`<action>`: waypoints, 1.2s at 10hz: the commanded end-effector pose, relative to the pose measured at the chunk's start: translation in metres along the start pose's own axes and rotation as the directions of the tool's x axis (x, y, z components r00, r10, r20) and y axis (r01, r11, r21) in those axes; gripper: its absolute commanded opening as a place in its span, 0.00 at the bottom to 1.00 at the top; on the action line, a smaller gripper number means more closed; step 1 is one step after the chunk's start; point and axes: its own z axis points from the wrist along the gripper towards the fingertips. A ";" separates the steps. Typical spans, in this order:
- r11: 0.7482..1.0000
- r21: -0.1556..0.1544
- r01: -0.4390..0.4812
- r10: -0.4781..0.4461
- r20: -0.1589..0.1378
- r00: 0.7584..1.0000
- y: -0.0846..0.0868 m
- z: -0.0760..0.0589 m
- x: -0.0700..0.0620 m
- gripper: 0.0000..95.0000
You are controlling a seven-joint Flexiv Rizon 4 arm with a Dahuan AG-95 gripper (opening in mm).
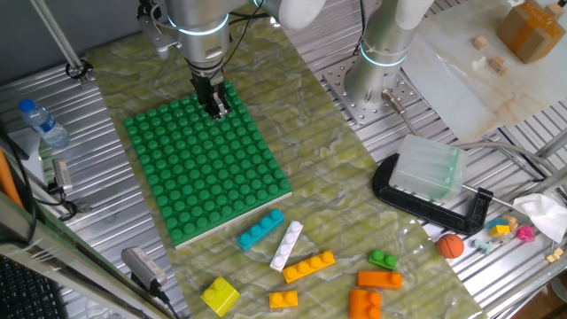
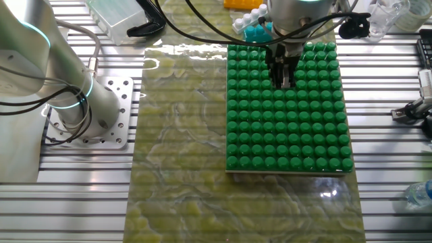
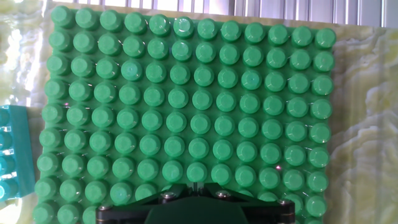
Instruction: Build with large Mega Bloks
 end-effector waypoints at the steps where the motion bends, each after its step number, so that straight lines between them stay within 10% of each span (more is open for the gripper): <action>1: 1.000 0.000 -0.002 0.002 0.001 1.000 0.000 0.000 0.000 0.00; 12: 1.000 0.000 0.007 -0.007 0.000 1.000 0.000 0.000 0.000 0.00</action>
